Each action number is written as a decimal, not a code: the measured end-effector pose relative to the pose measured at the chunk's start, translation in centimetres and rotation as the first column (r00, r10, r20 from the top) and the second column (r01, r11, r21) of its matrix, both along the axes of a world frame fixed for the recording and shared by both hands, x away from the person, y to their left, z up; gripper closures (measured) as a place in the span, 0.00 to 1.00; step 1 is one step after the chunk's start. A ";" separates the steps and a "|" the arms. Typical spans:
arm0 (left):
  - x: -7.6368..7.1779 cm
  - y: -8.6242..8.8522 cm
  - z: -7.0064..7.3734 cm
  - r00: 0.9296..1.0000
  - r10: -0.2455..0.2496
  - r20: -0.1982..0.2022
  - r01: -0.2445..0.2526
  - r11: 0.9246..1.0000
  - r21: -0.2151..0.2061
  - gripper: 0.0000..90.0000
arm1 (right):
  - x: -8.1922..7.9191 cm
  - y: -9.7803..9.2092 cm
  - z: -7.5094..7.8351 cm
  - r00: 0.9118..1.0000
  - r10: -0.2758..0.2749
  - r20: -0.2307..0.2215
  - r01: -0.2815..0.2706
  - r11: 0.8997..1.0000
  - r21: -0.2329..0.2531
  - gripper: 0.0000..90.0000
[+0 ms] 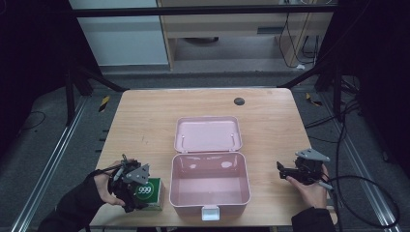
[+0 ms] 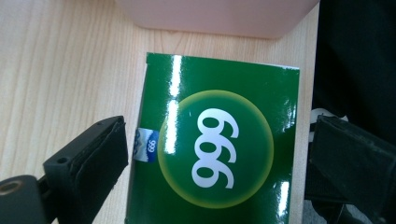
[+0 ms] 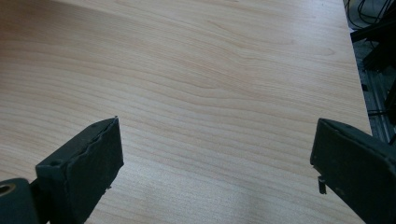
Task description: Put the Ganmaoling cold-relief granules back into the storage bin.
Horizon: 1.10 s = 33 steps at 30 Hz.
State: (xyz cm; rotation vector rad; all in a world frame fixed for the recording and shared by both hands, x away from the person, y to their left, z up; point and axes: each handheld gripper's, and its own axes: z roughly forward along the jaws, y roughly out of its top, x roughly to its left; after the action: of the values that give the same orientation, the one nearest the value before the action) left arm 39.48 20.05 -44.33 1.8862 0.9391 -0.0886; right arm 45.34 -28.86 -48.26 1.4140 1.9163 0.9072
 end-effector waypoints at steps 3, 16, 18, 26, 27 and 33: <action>0.0 -0.2 -0.3 1.000 0.011 -0.011 -0.011 1.000 -0.008 0.04 | 0.0 0.1 -0.1 1.000 0.000 -0.005 0.000 1.000 -0.001 0.03; 0.2 -1.1 -2.2 0.997 0.058 -0.048 -0.058 0.998 -0.008 0.05 | 0.1 0.2 -0.2 1.000 0.012 -0.015 -0.012 1.000 -0.010 0.03; 0.3 -1.1 -2.4 0.998 0.049 -0.048 -0.049 0.999 -0.005 0.06 | 0.1 0.2 -0.2 1.000 0.016 -0.018 -0.016 1.000 -0.014 0.03; 0.5 -0.9 -2.8 0.998 0.038 -0.050 -0.038 0.999 0.008 0.11 | 0.1 0.3 -0.3 1.000 0.017 -0.024 -0.017 1.000 -0.016 0.03; 0.5 -0.9 -2.8 0.998 0.039 -0.052 -0.038 0.999 0.007 0.11 | 0.1 0.3 -0.3 1.000 0.017 -0.025 -0.017 1.000 -0.016 0.03; 0.6 -0.6 -2.6 0.998 0.031 -0.052 -0.030 0.999 0.018 0.14 | 0.1 0.3 -0.3 0.999 0.022 -0.025 -0.022 1.000 -0.020 0.03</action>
State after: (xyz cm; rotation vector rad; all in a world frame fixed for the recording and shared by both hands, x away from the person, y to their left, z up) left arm 40.10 19.46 -46.93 1.8931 1.0061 -0.1119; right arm 45.47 -28.56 -48.58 1.4009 1.9571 0.8823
